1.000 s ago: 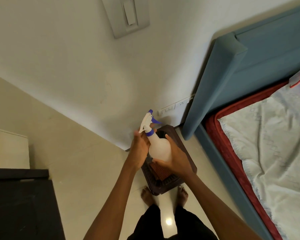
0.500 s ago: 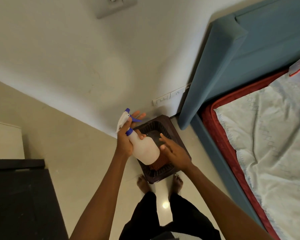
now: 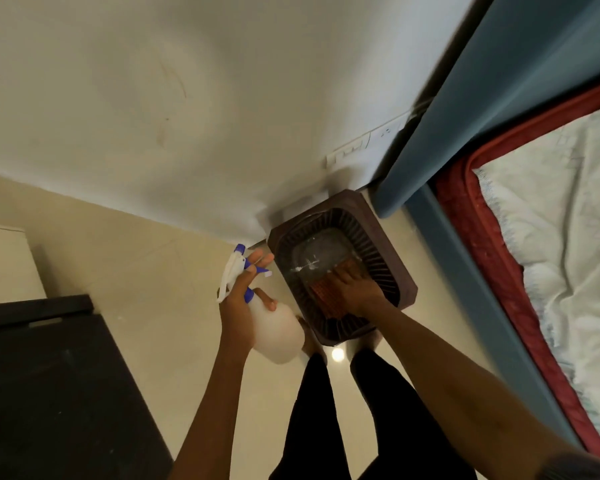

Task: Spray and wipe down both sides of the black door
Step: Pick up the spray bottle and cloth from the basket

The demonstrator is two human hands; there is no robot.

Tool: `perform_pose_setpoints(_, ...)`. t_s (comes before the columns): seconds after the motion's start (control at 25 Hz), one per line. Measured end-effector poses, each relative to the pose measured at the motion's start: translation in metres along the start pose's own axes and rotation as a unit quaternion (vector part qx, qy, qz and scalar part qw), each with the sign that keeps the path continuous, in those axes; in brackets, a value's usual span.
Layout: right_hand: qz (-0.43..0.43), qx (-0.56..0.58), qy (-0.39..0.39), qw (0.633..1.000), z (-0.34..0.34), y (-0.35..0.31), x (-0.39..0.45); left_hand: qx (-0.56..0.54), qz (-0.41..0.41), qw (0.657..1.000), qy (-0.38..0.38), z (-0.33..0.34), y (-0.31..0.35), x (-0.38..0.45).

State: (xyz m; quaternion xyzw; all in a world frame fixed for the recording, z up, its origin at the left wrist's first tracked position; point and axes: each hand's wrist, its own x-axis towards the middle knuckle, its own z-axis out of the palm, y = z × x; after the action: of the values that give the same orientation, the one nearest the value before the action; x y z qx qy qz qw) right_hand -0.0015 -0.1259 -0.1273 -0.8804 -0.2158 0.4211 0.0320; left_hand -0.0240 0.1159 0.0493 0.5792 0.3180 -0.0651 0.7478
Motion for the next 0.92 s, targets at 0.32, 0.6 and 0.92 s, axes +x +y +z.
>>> perform_pose_setpoints(0.32, -0.008, -0.133, 0.079, 0.988, 0.014, -0.010, 0.032, 0.038, -0.026, 0.999, 0.000, -0.014, -0.016, 0.013)
perform_pose_setpoints(0.6, -0.024, -0.110, 0.150, 0.982, -0.020, -0.015, -0.005, 0.110, -0.032, 0.993, 0.021, -0.018, -0.016, 0.015)
perform_pose_setpoints(0.92, -0.154, 0.173, 0.463, 0.856, -0.126, -0.088, -0.100, 0.077, 0.061, 0.993, 0.065, -0.023, 0.039, -0.035)
